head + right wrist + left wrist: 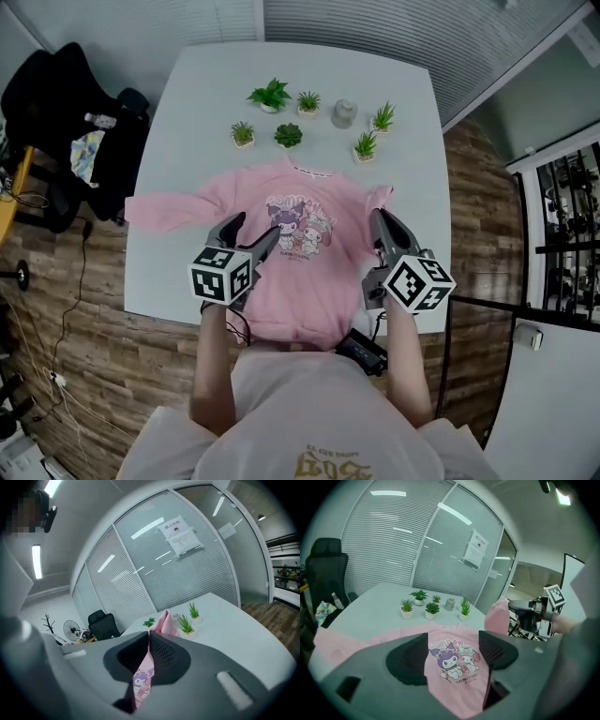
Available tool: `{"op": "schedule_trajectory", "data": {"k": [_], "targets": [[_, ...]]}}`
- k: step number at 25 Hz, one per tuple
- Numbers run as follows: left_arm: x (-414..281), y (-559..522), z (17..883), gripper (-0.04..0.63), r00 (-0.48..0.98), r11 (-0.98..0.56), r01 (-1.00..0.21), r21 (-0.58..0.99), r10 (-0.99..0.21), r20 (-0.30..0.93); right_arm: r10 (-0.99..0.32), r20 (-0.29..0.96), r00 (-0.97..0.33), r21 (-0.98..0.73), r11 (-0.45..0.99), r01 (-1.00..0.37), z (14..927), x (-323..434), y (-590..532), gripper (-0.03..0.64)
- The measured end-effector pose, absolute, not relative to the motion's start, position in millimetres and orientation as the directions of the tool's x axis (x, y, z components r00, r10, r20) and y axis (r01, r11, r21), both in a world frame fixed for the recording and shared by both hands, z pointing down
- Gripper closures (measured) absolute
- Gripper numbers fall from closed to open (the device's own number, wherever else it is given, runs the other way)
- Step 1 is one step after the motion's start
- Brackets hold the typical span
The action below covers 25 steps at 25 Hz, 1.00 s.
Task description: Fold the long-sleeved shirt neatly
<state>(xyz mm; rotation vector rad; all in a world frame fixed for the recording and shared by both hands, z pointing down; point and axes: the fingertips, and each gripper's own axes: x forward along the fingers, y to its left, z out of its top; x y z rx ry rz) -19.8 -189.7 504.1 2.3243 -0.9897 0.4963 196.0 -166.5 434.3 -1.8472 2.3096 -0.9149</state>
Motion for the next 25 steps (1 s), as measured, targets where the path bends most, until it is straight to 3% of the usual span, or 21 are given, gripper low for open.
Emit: {"op": "schedule_trajectory", "data": {"k": [10, 25], "targets": [[-48.8, -217.2, 507.0, 0.258, 0.682, -0.555, -0.729, 0.402, -0.532, 0.502, -0.856, 0.329, -0.398, -0.455, 0.225, -0.861, 443.0, 111.2, -211.6, 0.594], [-90.9, -227.0, 554.2, 0.255, 0.653, -0.512, -0.753, 0.413, -0.510, 0.560, -0.760, 0.431, -0.486, -0.420, 0.308, -0.854, 520.2, 11.4, -256.0, 0.594]]}}
